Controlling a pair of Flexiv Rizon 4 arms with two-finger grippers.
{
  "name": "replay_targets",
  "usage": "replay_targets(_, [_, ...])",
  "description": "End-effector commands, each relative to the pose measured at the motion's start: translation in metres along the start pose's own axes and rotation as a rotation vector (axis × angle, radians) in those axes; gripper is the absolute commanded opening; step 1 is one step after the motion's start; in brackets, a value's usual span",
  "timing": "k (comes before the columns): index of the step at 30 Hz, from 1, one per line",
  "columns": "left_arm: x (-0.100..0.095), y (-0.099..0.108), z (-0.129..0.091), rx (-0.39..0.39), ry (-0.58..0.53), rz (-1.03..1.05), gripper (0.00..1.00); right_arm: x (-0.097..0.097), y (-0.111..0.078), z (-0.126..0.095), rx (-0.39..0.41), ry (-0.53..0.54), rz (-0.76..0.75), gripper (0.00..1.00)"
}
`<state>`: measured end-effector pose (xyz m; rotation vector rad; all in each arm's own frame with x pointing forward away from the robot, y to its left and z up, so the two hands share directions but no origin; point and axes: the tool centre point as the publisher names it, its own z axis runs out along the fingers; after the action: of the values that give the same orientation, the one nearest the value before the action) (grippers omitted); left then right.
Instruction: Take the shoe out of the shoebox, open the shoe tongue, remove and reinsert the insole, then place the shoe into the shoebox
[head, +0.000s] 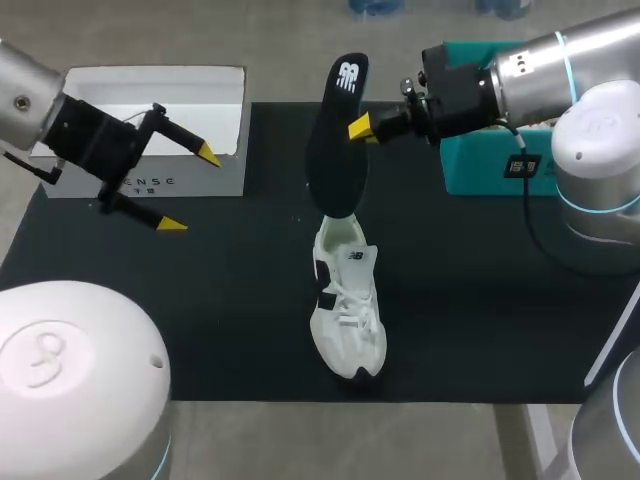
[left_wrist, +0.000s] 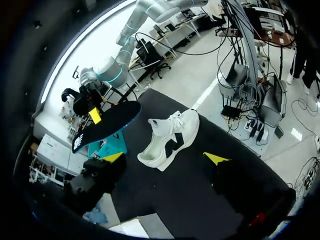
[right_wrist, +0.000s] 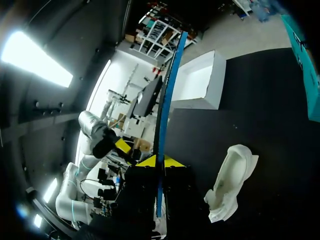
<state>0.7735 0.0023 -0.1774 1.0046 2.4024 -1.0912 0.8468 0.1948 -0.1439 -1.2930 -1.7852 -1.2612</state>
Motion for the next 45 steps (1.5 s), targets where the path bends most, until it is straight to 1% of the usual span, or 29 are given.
replay_targets(1, [0.003,0.0,-0.003,-0.146,0.054,-0.094,1.0,0.0,0.0,0.001,0.0,-0.002,0.0,0.0])
replay_targets(2, [0.005,0.002,-0.003,-0.142,0.062,-0.099,1.0,0.0,0.0,0.001,0.0,-0.002,0.0,0.0])
replay_targets(3, [0.006,0.004,-0.002,-0.165,0.074,-0.106,1.0,0.0,0.0,0.001,0.0,-0.002,0.0,0.0])
replay_targets(4, [0.008,0.007,-0.001,-0.16,0.075,-0.108,1.0,0.0,0.0,0.001,0.0,-0.002,0.0,0.0])
replay_targets(6, [0.009,0.01,0.001,-0.122,0.07,-0.091,1.0,0.0,0.0,0.001,0.0,-0.002,0.0,0.0])
replay_targets(20, [0.009,0.01,0.001,-0.122,0.07,-0.091,1.0,0.0,0.0,0.001,0.0,-0.002,0.0,0.0])
replay_targets(21, [0.007,0.009,0.004,-0.175,0.092,-0.121,1.0,0.0,0.0,0.001,0.0,-0.002,0.0,0.0])
replay_targets(23, [0.008,0.01,0.005,-0.193,0.116,-0.141,1.0,0.0,0.0,0.001,0.0,-0.002,0.0,0.0])
replay_targets(24, [0.011,0.013,0.006,-0.232,0.13,-0.162,1.0,0.0,0.0,0.001,0.0,-0.002,0.0,0.0])
replay_targets(25, [0.014,0.015,0.007,-0.243,0.135,-0.166,1.0,0.0,0.0,0.001,0.0,-0.002,0.0,0.0])
replay_targets(26, [0.018,0.017,0.006,-0.242,0.144,-0.176,1.0,0.0,0.0,0.001,0.0,-0.002,0.0,0.0])
replay_targets(28, [0.025,0.022,0.006,-0.267,0.156,-0.205,1.0,0.0,0.0,0.001,0.0,-0.002,0.0,0.0])
replay_targets(30, [0.031,0.026,0.004,-0.254,0.158,-0.217,1.0,0.0,0.0,0.001,0.0,-0.002,0.0,0.0])
replay_targets(34, [0.041,0.035,0.005,-0.277,0.172,-0.26,1.0,0.0,0.0,0.001,0.0,-0.002,0.0,0.0])
replay_targets(37, [0.047,0.04,0.002,-0.281,0.171,-0.285,1.0,0.0,0.0,0.001,0.0,-0.002,0.0,0.0])
replay_targets(38, [0.049,0.042,0.001,-0.301,0.173,-0.3,1.0,0.0,0.0,0.001,0.0,-0.002,0.0,0.0])
replay_targets(40, [0.053,0.046,-0.001,-0.299,0.177,-0.317,1.0,0.0,0.0,0.001,0.0,-0.002,0.0,0.0])
replay_targets(45, [0.059,0.054,0.001,-0.333,0.206,-0.357,1.0,0.0,0.0,0.001,0.0,-0.002,0.0,0.0])
